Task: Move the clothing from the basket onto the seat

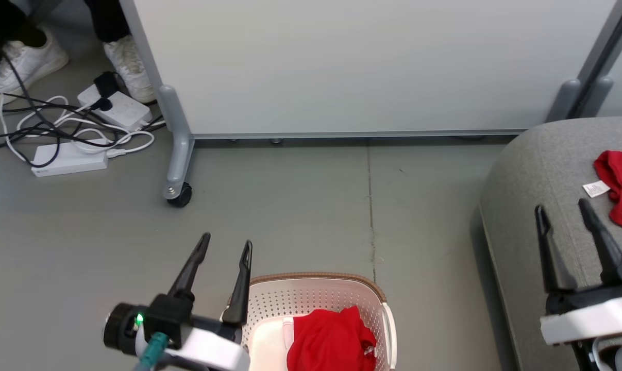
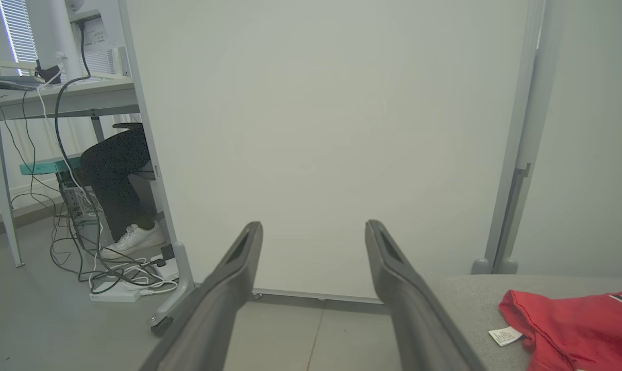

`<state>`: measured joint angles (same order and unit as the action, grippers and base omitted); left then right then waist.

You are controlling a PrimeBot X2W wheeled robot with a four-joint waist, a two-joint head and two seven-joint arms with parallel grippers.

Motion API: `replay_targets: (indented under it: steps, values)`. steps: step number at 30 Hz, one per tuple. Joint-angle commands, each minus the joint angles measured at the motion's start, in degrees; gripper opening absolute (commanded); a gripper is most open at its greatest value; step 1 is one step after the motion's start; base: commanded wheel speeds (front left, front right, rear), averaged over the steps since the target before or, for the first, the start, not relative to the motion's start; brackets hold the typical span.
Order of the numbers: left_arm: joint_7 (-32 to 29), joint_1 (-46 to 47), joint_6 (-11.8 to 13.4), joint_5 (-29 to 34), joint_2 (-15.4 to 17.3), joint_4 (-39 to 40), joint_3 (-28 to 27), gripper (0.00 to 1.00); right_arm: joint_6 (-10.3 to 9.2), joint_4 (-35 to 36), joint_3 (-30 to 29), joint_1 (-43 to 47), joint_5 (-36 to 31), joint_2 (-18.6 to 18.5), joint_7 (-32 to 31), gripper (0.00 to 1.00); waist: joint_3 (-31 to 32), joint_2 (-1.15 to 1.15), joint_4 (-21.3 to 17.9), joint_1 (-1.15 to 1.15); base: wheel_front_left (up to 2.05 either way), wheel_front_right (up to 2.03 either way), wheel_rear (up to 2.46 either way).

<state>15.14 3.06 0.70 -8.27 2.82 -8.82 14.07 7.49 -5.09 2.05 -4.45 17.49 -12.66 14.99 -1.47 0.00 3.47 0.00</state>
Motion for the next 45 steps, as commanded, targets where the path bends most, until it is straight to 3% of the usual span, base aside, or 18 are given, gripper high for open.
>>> replay_targets:
  steps: [1, 9, 17, 45]
  values:
    - [0.02, -0.93, 0.62, 1.60, 0.15, -0.76, 0.72, 1.00, 0.01, -0.47, -0.70, 1.27, -1.70, 0.14, 0.26, 1.00, 0.16, 0.00, 0.68, 0.00, 0.00, 0.00, 0.00]
    - [0.03, -2.75, 3.52, 0.63, 0.17, -2.63, 2.23, 1.00, 0.01, -0.05, -2.62, 4.81, -5.77, 3.72, 0.27, 1.00, 0.57, 0.00, 1.34, 0.00, 0.00, 0.00, 0.00]
    - [0.02, -3.76, 7.04, 2.02, 0.20, -2.18, 1.81, 1.00, 0.01, -1.03, -0.76, 5.58, -6.90, 5.68, 0.26, 1.00, 0.48, 0.00, 0.93, 0.00, 0.00, 0.00, 0.00]
    - [0.02, -2.58, 7.23, 0.12, 0.18, -2.43, 3.18, 1.00, 0.01, -2.30, 0.81, 4.25, -6.01, 5.20, 0.28, 1.00, -0.26, 0.00, 0.95, 0.00, 0.00, 0.00, 0.00]
